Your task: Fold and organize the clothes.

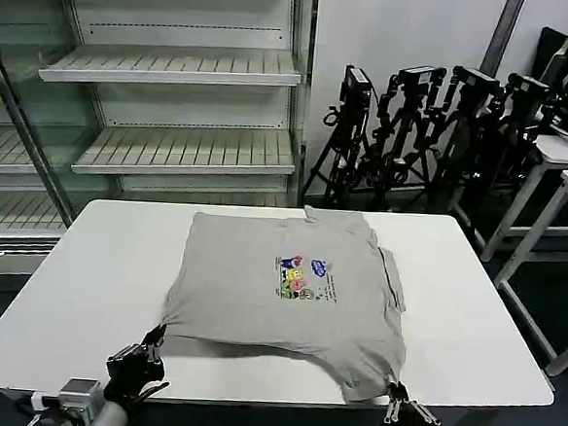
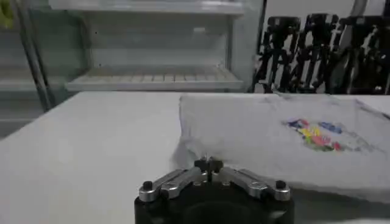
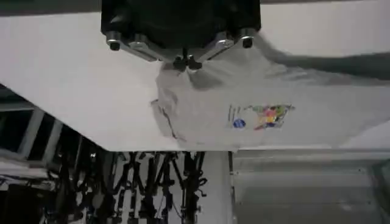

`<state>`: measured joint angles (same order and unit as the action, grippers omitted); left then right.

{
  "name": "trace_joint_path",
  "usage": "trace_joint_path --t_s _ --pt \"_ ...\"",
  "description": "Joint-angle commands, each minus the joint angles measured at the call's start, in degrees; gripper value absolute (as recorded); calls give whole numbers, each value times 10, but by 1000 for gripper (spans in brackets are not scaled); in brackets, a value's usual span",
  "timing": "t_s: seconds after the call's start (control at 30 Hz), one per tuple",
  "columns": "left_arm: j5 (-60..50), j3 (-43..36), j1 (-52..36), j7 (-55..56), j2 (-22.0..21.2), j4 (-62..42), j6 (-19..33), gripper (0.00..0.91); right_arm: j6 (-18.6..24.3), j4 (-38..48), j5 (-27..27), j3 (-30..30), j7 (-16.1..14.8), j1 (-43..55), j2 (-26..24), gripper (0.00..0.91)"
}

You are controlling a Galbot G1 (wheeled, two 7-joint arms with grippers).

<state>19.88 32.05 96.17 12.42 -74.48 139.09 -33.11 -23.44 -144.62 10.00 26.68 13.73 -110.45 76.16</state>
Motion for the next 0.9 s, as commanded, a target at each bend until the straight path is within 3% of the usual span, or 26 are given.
trace_joint_path --t_s 0.03,0.23,0.47,0.9 --pt "4 35 60 3 0 105 0 20 20 -54 10 34 1 -39 -16 0" --pt "8 69 56 8 11 106 0 20 25 -54 41 49 6 2 -21 0" --pt "-10 36 18 6 31 52 1 10 33 -11 52 46 5 85 -38 0" --pt "-34 -29 -95 -9 103 -94 1 20 13 150 102 4 10 297 -110 0"
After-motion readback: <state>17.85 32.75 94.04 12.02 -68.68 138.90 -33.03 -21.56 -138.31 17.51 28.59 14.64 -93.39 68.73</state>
